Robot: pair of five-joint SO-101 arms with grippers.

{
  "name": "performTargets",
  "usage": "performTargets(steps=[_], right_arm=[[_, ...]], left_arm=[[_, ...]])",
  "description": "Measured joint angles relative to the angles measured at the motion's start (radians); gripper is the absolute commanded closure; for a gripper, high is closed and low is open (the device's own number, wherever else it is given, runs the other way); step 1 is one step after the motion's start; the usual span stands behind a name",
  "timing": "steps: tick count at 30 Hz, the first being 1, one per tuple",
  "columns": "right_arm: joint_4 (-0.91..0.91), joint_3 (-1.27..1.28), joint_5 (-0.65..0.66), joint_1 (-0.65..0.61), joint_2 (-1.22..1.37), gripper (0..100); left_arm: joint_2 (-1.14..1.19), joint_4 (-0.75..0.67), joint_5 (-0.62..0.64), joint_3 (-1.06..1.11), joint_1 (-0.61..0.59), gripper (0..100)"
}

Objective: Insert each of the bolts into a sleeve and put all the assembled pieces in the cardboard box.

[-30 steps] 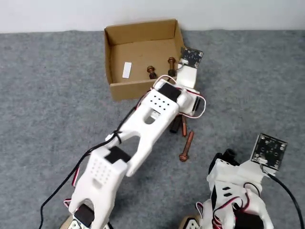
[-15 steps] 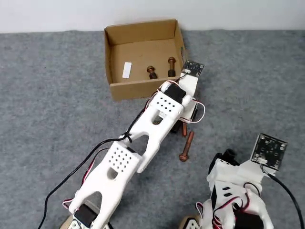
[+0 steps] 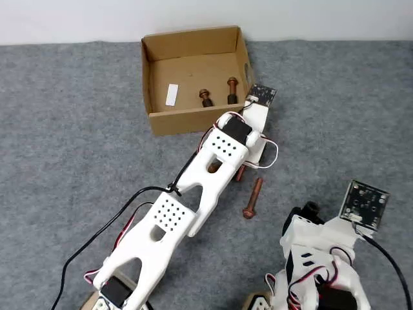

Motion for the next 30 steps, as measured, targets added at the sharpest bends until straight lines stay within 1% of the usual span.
performTargets(steps=[4, 7, 10, 15, 23, 27, 30], right_arm=[[0.000, 0.000, 0.000, 0.000, 0.000, 99.1], [0.000, 0.000, 0.000, 0.000, 0.000, 99.1], [0.000, 0.000, 0.000, 0.000, 0.000, 99.1], [0.000, 0.000, 0.003, 0.000, 0.000, 99.1], [-0.011, 0.000, 0.172, 0.000, 0.000, 99.0], [-0.011, 0.000, 0.192, 0.000, 0.000, 99.0], [-0.011, 0.000, 0.195, 0.000, 0.000, 99.0]], left_arm=[[0.002, 0.054, 0.000, -0.106, 0.002, 100], [-0.018, 0.103, 0.000, -0.175, 0.026, 100], [-0.092, 0.109, 0.000, -0.175, 0.052, 100], [-0.279, 0.109, 0.000, -0.175, 0.063, 100], [-0.555, 0.109, 0.000, -0.176, 0.106, 100], [-0.635, 0.109, -0.005, -0.176, 0.146, 100], [-0.695, 0.109, -0.063, -0.176, 0.189, 100]])
